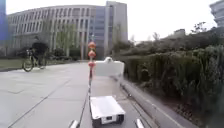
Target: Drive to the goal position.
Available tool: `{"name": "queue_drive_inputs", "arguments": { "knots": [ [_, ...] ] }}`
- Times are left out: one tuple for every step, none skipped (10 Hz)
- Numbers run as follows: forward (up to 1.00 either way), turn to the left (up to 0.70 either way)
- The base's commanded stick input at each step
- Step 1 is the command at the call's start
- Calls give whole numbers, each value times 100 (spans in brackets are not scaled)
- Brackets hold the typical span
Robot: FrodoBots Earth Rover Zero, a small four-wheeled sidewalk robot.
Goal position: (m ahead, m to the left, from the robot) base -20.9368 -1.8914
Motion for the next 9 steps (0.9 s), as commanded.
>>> {"name": "queue_drive_inputs", "arguments": {
  "knots": [
    [0,0],
    [0,0],
    [0,0],
    [0,0],
    [-55,0],
    [-70,0],
    [-70,0],
    [-70,0],
    [-70,0]
  ]
}}
